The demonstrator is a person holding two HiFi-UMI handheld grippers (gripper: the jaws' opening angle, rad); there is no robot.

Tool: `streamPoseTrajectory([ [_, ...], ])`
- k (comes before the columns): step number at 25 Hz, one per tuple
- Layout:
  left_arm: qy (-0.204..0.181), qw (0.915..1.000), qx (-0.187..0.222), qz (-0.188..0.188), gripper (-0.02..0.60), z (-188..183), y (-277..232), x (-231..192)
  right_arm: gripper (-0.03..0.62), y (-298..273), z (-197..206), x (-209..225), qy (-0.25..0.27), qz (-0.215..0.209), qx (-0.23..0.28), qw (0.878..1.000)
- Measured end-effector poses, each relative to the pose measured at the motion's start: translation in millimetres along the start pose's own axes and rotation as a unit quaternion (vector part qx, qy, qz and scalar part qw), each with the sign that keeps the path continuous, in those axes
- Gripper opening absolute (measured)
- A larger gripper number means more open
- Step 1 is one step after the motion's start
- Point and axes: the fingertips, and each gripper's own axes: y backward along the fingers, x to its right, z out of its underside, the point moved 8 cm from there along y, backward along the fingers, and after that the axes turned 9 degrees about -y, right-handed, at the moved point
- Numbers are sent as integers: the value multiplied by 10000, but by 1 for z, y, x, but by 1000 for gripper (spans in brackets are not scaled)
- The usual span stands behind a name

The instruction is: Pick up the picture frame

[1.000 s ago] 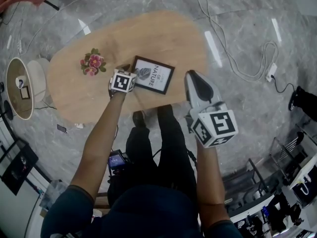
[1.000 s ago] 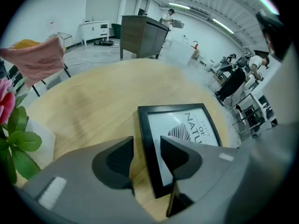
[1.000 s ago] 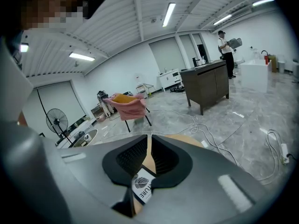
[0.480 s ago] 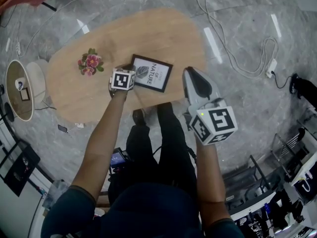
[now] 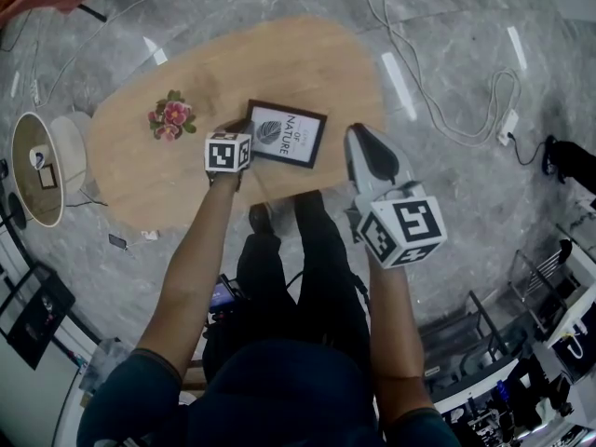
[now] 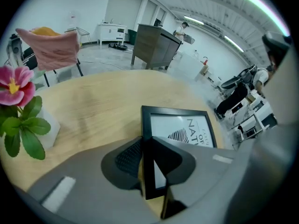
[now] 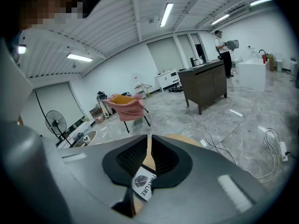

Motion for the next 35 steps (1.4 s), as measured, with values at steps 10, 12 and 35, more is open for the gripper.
streamPoseTrajectory([
  [10, 87, 9966, 808, -112, 63, -45, 62, 5, 15, 18, -19, -16, 103, -5, 109, 9999],
  [12, 97, 9953, 958, -139, 61, -54, 77, 4, 15, 23, -24, -21, 131, -18, 158, 9998],
  [35, -113, 9538, 2938, -617, 63, -147, 337, 28, 14, 134, -111, -130, 1225, -446, 1357, 9821],
])
